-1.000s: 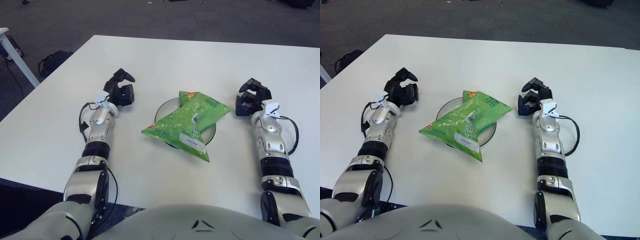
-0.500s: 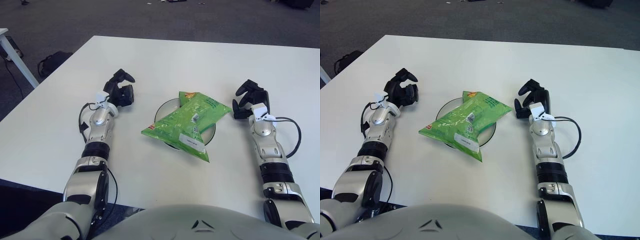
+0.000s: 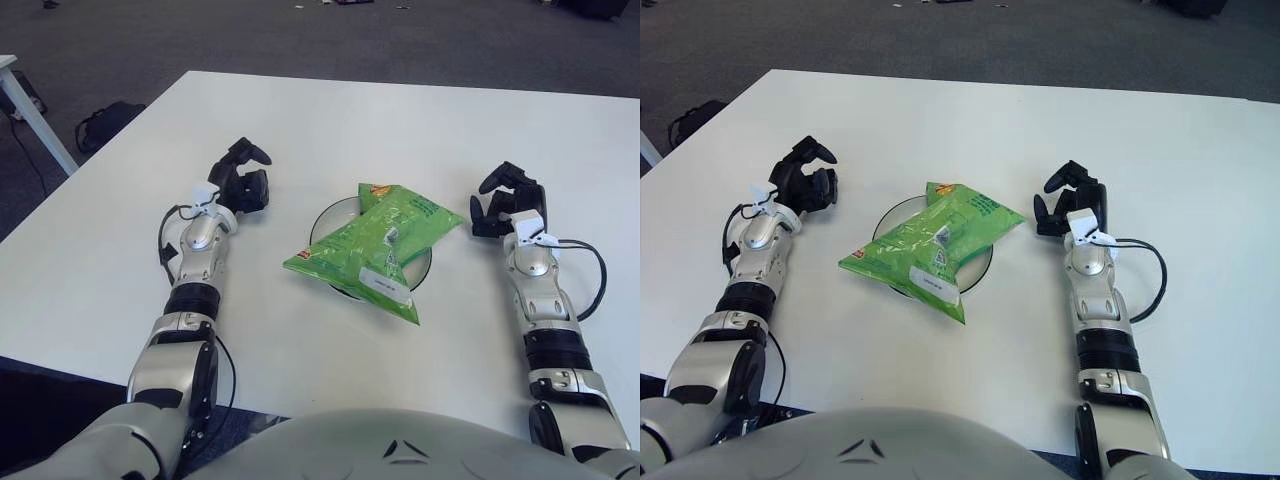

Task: Put the snack into the plate.

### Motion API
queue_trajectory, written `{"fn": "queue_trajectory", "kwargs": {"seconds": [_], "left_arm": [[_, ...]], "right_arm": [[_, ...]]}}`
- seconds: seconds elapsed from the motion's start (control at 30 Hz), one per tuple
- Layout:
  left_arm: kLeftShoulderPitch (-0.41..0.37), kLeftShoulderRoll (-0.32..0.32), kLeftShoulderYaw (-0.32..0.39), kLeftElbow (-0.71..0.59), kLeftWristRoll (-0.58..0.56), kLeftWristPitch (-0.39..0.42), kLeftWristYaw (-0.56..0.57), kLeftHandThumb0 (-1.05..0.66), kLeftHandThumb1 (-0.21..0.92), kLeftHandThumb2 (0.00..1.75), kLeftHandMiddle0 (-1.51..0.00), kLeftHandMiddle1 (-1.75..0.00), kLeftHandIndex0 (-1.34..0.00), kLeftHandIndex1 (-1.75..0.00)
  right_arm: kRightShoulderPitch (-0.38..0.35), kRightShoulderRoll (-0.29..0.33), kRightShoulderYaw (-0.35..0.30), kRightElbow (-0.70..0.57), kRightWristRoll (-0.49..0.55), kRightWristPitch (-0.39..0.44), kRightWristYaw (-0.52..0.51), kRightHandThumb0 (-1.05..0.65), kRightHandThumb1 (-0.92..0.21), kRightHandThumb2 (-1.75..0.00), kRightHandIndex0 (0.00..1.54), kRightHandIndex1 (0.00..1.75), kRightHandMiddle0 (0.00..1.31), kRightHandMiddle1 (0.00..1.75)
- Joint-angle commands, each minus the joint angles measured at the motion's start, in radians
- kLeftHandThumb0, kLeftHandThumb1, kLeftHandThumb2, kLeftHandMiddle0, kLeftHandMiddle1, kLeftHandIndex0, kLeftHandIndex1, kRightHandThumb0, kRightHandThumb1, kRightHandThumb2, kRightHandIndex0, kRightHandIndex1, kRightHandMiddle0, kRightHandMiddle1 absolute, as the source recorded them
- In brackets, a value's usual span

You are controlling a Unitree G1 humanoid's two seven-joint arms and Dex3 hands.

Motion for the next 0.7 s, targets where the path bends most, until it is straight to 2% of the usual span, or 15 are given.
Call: {"fn": "queue_trajectory", "kwargs": {"seconds": [0.0,0.33,0.67], "left_arm": [[0.089,-0.038,-0.008,0.051,0.003,-0.005,-0.011,-0.43,0.48,1.11,-1.25,-1.75,-0.48,-1.75],[0.088,-0.038,-0.011,0.053,0.006,-0.003,-0.022,-0.43,0.48,1.11,-1.25,-1.75,-0.48,-1.75],[0.087,-0.038,-0.008,0.058,0.000,-0.008,-0.042,-0.43,0.47,1.12,-1.24,-1.75,-0.49,-1.75]], "right_arm": [[0.114,0.042,0.007,0.064,0.018,0.005,0.014,-0.51,-0.24,-1.41,1.36,1.75,0.68,1.75],[0.113,0.052,-0.007,0.085,0.045,-0.036,0.009,-0.51,-0.25,-1.40,1.36,1.75,0.67,1.75],[0.105,0.079,-0.054,0.089,0.145,-0.031,0.044,-0.49,-0.28,-1.36,1.36,1.75,0.65,1.75]]}}
